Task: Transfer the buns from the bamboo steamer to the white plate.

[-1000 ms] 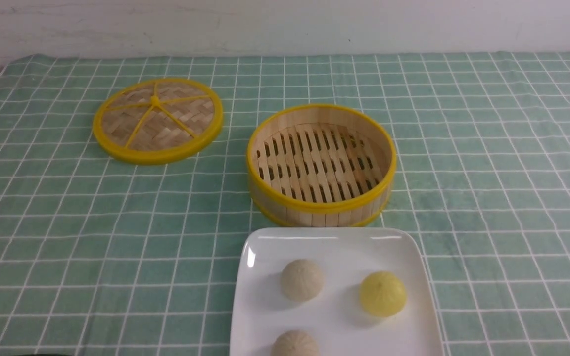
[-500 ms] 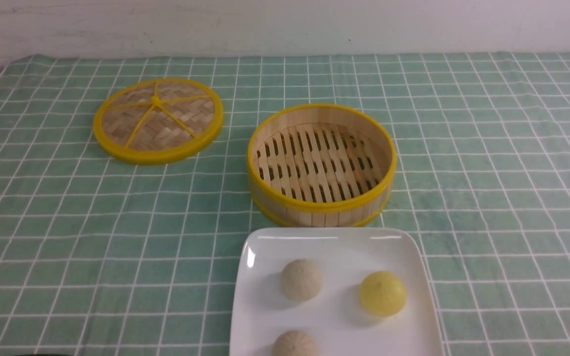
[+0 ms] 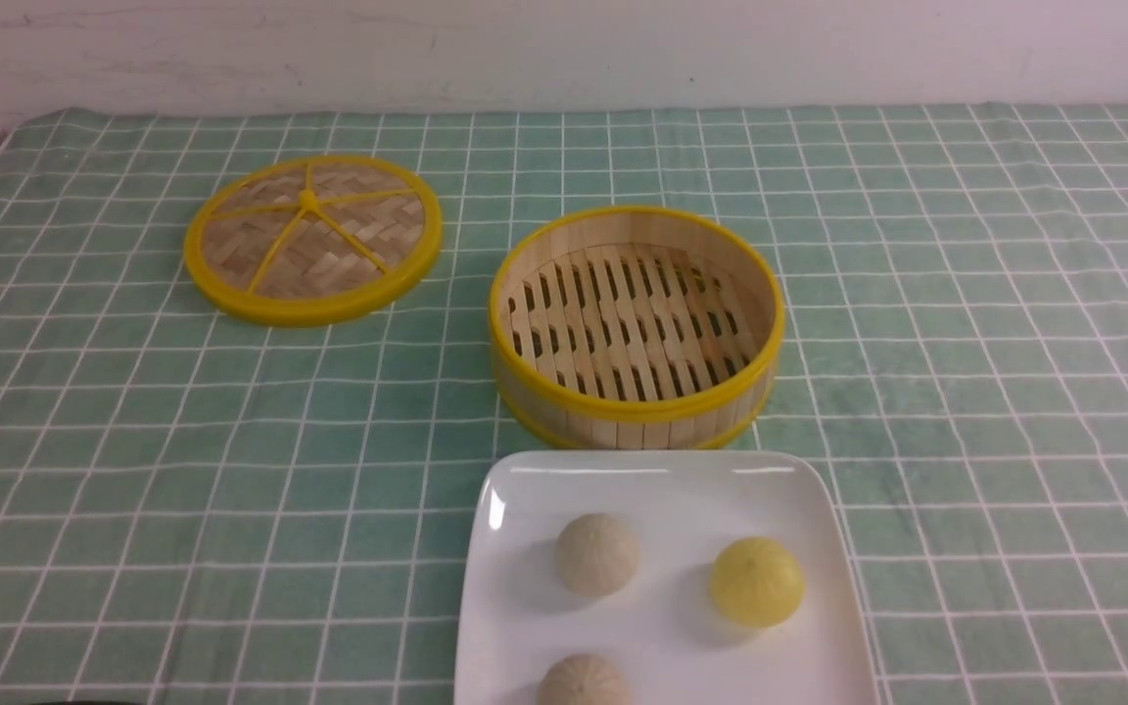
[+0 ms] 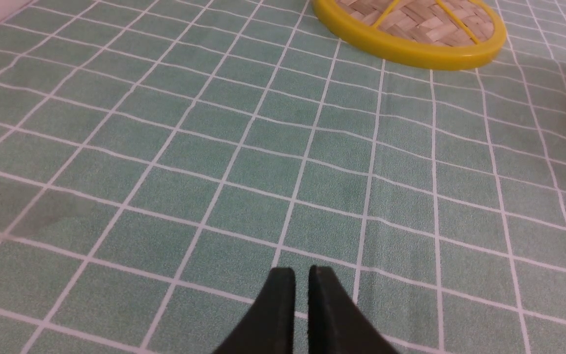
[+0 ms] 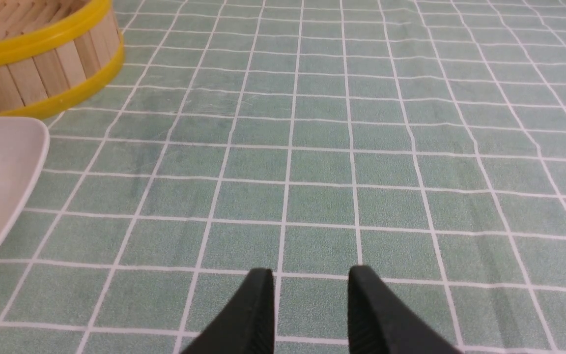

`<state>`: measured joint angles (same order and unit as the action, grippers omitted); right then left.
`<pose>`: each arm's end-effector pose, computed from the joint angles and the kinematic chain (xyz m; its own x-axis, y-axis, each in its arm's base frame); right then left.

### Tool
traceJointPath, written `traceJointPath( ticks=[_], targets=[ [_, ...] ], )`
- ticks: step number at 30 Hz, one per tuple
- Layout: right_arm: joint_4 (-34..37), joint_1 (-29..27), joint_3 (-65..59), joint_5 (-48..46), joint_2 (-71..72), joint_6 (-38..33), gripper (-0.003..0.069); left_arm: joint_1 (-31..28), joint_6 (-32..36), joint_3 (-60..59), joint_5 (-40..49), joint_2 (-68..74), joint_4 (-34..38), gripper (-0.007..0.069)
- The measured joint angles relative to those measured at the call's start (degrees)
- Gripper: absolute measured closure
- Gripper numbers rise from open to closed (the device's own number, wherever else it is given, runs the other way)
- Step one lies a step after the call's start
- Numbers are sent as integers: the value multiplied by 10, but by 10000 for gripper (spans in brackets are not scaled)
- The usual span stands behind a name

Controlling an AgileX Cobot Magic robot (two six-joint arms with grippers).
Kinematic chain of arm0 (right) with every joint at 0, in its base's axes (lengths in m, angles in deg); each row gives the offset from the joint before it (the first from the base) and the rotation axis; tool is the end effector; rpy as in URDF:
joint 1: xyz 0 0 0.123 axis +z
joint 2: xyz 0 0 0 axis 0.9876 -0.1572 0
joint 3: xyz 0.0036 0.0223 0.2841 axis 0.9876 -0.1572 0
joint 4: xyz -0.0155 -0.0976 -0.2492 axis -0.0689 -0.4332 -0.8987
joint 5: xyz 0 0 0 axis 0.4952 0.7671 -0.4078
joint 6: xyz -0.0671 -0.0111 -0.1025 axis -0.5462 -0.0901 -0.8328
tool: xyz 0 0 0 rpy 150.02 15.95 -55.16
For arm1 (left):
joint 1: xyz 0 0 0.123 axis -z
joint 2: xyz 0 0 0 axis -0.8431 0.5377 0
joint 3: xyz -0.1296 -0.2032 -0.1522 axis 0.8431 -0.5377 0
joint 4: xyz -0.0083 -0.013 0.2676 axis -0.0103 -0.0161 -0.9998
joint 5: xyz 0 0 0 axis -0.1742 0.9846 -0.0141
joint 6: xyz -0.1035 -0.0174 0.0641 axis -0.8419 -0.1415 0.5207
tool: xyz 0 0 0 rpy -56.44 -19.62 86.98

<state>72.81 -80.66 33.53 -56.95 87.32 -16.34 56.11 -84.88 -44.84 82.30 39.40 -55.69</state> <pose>0.0990 0.0040 0.1644 -0.3036 0.0078 -0.9528 -0.0305 0.9994 0.0179 0.0984 0.0092 0.1624 -0.2887 -0.2040 -0.9354 -0.1366 0.9758 -0.1707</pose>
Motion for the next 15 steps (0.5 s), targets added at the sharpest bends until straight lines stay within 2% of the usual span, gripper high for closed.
traceJointPath(
  ticks=[15],
  targets=[
    [0, 0, 0, 0, 0, 0, 419, 0, 0, 0, 0, 0, 0, 543]
  ],
)
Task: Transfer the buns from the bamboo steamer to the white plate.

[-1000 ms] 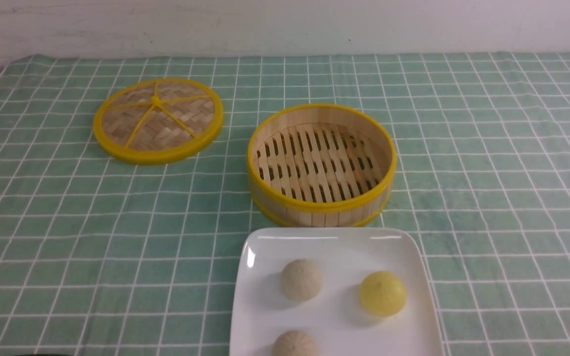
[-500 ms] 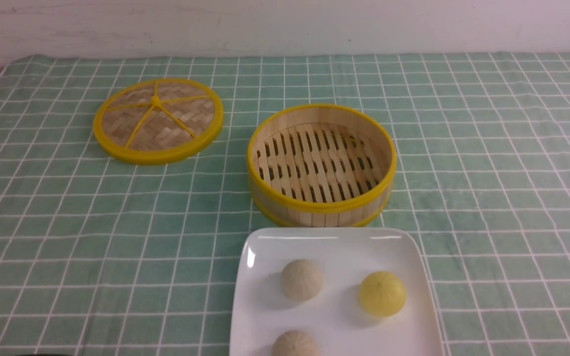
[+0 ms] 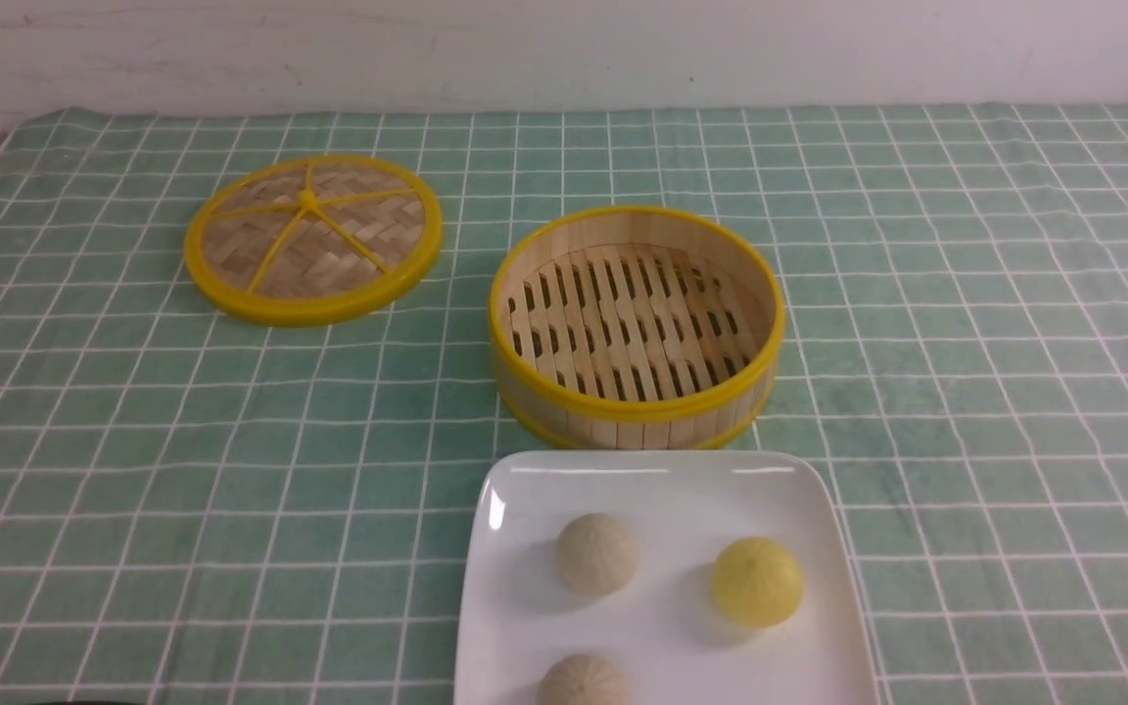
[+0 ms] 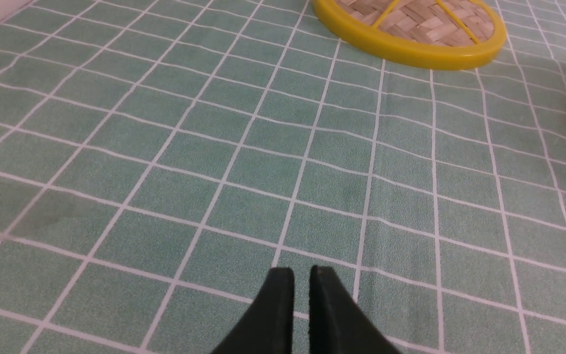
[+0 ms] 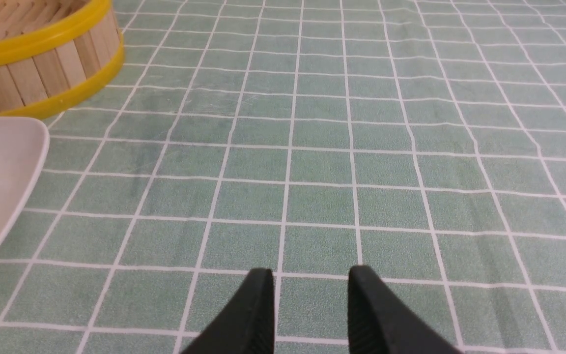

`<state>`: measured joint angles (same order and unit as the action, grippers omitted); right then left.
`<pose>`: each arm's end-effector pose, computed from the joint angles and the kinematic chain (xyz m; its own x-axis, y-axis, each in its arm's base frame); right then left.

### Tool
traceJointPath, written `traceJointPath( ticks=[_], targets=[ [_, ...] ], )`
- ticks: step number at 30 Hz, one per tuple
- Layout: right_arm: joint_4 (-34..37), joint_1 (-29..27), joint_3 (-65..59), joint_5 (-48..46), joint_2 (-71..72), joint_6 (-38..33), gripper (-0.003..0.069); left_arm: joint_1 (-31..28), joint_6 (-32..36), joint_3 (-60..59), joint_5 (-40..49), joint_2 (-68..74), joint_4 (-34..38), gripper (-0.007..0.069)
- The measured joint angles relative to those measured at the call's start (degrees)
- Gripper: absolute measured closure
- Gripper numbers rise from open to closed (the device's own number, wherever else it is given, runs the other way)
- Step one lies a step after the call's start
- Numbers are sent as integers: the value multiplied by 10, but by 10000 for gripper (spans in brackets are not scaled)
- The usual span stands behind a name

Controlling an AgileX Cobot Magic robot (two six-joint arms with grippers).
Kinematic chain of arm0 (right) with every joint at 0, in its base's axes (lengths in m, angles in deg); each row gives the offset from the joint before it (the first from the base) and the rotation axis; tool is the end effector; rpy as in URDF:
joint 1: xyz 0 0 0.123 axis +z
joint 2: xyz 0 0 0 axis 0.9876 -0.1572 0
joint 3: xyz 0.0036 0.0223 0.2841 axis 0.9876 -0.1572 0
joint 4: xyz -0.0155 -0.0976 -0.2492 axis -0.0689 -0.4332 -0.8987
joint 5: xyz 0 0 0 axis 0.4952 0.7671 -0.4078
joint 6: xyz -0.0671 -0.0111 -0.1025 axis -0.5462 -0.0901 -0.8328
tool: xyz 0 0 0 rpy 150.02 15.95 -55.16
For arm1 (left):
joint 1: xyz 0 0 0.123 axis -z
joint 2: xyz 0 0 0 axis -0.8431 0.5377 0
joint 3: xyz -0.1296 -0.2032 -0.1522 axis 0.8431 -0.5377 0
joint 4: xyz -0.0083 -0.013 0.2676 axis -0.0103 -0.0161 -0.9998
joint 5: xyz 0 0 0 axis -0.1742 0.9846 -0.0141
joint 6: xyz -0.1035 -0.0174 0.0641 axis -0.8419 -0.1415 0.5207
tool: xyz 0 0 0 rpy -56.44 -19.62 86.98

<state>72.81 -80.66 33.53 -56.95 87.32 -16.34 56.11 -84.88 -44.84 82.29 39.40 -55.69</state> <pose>0.0990 0.0040 0.1644 -0.3036 0.0078 -0.9528 -0.0305 0.9994 0.0179 0.0984 0.0092 0.1624 -0.2886 -0.2040 -0.9355 -0.1365 0.9758 -0.1707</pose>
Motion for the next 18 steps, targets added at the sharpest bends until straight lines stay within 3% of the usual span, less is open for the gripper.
traceJointPath(
  ticks=[18],
  targets=[
    [0, 0, 0, 0, 0, 0, 419, 0, 0, 0, 0, 0, -2, 526]
  ],
)
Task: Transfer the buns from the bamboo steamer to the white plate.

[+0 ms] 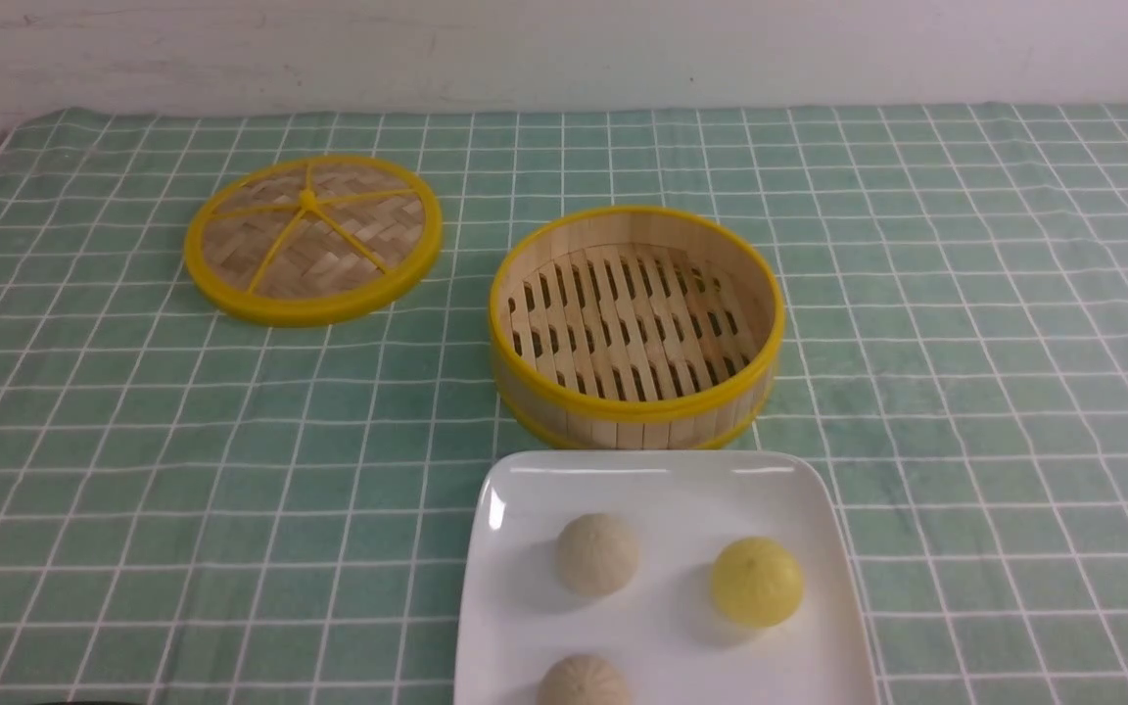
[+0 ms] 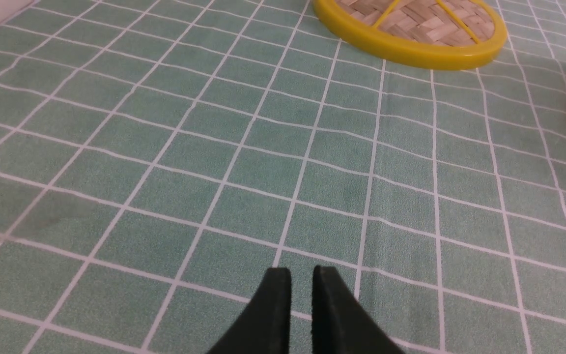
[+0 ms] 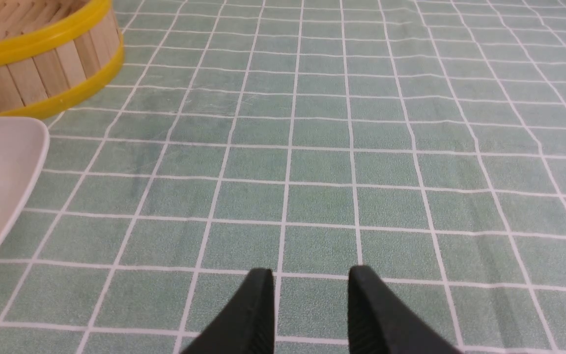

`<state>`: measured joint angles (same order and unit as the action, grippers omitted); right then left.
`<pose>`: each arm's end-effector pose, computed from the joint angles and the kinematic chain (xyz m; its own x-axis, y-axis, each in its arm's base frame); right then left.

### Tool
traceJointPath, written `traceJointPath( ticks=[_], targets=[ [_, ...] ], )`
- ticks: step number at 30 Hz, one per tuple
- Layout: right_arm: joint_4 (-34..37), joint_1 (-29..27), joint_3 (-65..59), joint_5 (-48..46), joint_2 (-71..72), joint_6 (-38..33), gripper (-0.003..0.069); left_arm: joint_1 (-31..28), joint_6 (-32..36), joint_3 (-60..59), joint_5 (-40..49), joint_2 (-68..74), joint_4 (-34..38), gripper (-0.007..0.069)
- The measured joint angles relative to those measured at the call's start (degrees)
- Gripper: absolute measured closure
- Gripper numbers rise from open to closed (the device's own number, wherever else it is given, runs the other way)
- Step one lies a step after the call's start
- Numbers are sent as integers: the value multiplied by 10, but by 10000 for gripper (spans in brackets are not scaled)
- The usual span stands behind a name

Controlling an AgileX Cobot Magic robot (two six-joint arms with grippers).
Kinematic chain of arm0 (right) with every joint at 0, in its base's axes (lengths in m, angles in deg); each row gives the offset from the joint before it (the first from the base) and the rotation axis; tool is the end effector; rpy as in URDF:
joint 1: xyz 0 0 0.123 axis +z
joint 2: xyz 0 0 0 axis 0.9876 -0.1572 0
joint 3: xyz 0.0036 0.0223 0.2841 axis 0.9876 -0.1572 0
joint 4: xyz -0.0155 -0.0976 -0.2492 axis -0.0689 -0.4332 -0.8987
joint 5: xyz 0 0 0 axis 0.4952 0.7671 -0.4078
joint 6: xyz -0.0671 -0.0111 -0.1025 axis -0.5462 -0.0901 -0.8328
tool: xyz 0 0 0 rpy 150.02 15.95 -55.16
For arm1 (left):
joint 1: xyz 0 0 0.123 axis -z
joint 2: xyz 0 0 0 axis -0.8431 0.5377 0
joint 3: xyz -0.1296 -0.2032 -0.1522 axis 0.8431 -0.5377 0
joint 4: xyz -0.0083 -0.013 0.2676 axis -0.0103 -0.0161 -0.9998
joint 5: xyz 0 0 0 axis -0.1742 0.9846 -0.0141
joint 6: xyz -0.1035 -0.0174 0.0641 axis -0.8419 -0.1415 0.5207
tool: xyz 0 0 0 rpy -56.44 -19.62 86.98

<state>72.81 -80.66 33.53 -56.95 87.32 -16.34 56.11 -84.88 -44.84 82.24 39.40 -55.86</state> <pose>0.0990 0.0040 0.1644 -0.3036 0.0078 -0.9528 -0.0305 0.9994 0.0179 0.0984 0.0094 0.1626 -0.2878 -0.2013 -0.9363 -0.1365 0.9763 -0.1679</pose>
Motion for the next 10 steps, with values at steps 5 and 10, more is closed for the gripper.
traceJointPath(
  ticks=[5, 10],
  targets=[
    [0, 0, 0, 0, 0, 0, 419, 0, 0, 0, 0, 0, 0, 521],
    [0, 0, 0, 0, 0, 0, 419, 0, 0, 0, 0, 0, -1, 515]
  ],
)
